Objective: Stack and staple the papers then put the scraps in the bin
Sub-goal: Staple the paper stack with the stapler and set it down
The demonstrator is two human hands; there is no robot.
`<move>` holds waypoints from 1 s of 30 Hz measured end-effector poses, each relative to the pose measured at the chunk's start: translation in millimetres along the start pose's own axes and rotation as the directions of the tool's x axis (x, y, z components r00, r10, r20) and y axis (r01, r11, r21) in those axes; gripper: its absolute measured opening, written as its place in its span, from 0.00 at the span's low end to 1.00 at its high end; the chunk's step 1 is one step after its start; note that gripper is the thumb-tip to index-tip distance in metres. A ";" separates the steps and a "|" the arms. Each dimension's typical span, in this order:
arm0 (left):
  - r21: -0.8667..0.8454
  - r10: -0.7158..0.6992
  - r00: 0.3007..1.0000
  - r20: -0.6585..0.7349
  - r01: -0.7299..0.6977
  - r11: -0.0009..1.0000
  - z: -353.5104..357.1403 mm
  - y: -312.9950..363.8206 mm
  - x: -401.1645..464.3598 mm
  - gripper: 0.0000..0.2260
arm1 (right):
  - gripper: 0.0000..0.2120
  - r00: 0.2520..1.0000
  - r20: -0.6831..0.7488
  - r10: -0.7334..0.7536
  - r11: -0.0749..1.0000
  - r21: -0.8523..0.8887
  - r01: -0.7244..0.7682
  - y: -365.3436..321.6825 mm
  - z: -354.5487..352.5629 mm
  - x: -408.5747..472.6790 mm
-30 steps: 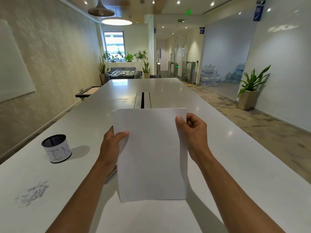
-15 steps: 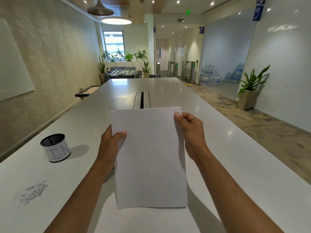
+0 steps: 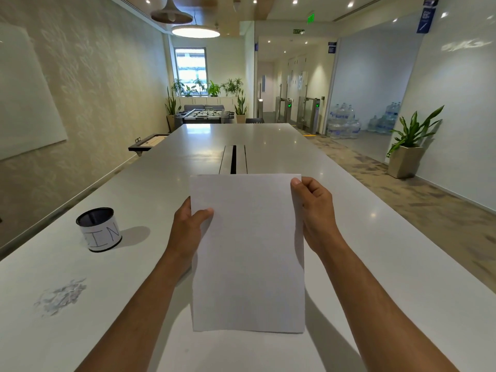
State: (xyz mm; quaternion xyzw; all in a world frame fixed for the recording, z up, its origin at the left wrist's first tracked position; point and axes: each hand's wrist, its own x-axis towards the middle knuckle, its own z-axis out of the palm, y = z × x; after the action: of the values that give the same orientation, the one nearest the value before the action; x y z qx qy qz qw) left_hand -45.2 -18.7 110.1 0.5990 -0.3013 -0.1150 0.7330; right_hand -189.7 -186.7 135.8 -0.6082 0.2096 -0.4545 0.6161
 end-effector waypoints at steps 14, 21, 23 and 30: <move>0.048 0.033 0.999 -0.021 -0.032 0.998 -0.2 -6.7 0.0 0.08 | 0.13 0.999 -0.004 0.054 0.998 0.040 -0.054 -0.1 -3.6 -0.1; 0.034 0.019 0.998 -0.059 -0.017 0.999 -1.7 -10.4 -1.1 0.07 | 0.10 0.999 0.043 0.028 0.997 0.076 -0.031 0.7 -7.4 -2.9; 0.030 0.018 0.998 -0.060 -0.016 0.999 -1.5 -10.2 -2.1 0.06 | 0.10 0.998 0.049 0.046 0.996 0.076 -0.050 1.3 -8.2 -3.8; 0.030 0.017 0.996 -0.093 -0.014 0.999 -2.1 -10.5 -2.0 0.07 | 0.12 0.988 0.102 0.115 0.976 0.175 -0.132 1.1 -9.0 -8.2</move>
State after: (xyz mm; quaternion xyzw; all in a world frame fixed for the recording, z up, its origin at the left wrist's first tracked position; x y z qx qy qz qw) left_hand -43.6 -18.7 99.4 0.6118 -0.2730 -0.0768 0.7384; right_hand -200.7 -185.2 130.8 -0.5554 0.1763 -0.4044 0.7049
